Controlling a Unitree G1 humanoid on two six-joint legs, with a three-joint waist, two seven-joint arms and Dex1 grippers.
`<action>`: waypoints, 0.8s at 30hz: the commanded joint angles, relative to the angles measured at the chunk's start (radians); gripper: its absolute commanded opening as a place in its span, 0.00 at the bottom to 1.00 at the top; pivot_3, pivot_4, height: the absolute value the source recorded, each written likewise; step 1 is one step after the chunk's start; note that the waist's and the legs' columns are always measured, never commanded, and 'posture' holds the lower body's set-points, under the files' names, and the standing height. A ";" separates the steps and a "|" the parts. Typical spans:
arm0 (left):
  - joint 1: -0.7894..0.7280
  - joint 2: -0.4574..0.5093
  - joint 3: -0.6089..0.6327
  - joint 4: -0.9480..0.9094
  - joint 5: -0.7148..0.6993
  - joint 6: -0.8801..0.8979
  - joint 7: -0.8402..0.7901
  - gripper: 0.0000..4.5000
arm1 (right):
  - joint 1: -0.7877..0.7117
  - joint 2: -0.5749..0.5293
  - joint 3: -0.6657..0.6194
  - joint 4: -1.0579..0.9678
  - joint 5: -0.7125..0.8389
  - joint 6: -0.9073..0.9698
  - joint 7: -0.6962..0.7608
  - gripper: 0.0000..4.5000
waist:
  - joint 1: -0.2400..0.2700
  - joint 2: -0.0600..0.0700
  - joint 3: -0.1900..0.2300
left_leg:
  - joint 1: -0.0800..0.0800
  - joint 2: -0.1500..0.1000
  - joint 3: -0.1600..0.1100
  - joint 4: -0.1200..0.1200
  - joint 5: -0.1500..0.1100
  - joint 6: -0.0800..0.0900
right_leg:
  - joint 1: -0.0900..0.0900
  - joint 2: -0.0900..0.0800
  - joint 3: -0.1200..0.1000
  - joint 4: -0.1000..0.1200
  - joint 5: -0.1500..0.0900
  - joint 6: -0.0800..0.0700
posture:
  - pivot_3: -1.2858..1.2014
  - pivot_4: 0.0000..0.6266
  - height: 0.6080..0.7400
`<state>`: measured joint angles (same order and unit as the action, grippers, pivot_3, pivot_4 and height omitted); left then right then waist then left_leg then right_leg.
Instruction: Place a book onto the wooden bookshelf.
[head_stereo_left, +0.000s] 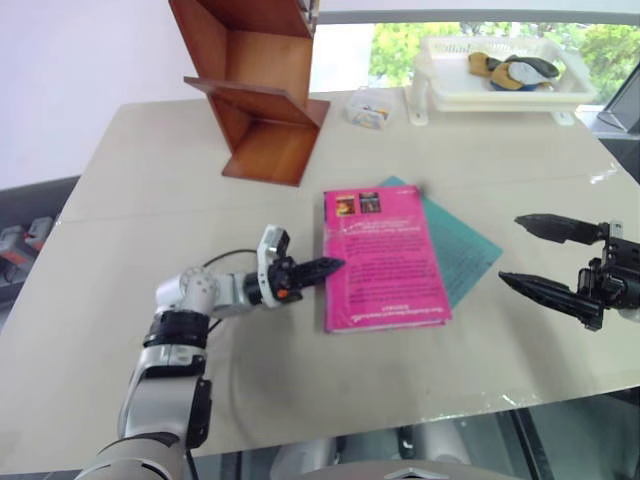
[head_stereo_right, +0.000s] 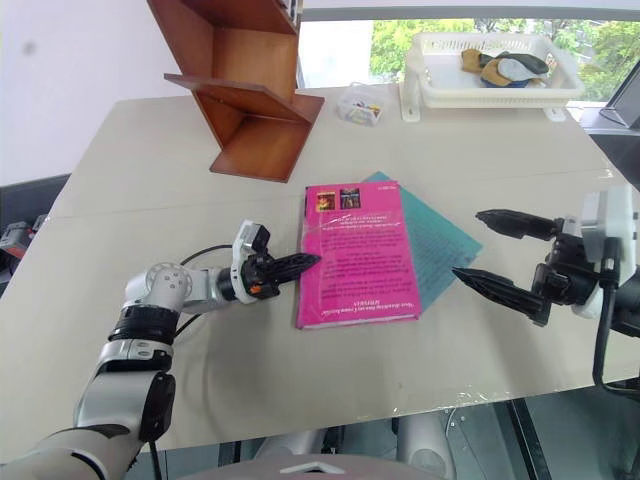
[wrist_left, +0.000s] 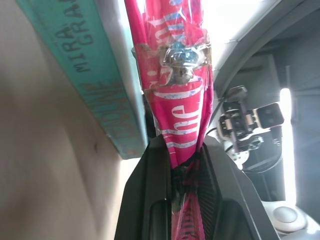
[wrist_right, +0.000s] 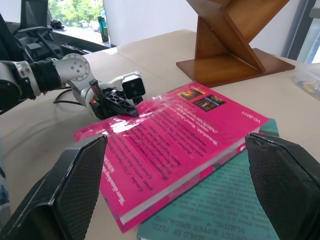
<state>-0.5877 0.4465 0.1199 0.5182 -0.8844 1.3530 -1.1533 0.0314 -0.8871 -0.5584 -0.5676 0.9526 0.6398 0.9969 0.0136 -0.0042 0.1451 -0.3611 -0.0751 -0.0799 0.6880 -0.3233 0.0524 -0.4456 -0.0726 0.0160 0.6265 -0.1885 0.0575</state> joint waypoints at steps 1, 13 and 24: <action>-0.016 0.005 0.069 -0.078 -0.053 0.025 0.015 0.04 | -0.010 -0.017 -0.021 0.003 -0.006 -0.028 0.008 1.00 | 0.000 0.000 0.000 | 0.000 0.000 0.000 0.000 0.000 0.000 | 0.000 0.000 0.000 0.000 0.000 0.000 | 0.52 0.24 1.00; -0.266 0.069 -0.039 -0.507 0.194 -0.518 0.081 0.04 | -0.096 0.003 -0.056 0.203 -0.021 -0.096 0.025 1.00 | -0.003 -0.002 0.001 | -0.001 0.000 0.000 0.000 0.000 0.000 | -0.001 -0.001 0.000 -0.001 0.000 0.000 | 0.52 0.24 1.00; -0.587 0.176 -0.335 -0.158 1.021 -1.712 0.283 0.04 | -0.141 0.000 -0.123 0.351 0.048 -0.106 0.119 1.00 | 0.001 -0.004 0.003 | -0.002 -0.001 0.001 -0.001 0.000 0.000 | -0.001 0.000 0.000 -0.003 0.000 0.000 | 0.52 0.24 1.00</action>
<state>-1.1319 0.5919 -0.2057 0.3158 0.0224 -0.2063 -0.9320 -0.0943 -0.8732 -0.6170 -0.2189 0.9613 0.5397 1.0956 0.0143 -0.0081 0.1477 -0.3625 -0.0760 -0.0785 0.6860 -0.3232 0.0521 -0.4463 -0.0732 0.0166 0.6236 -0.1883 0.0577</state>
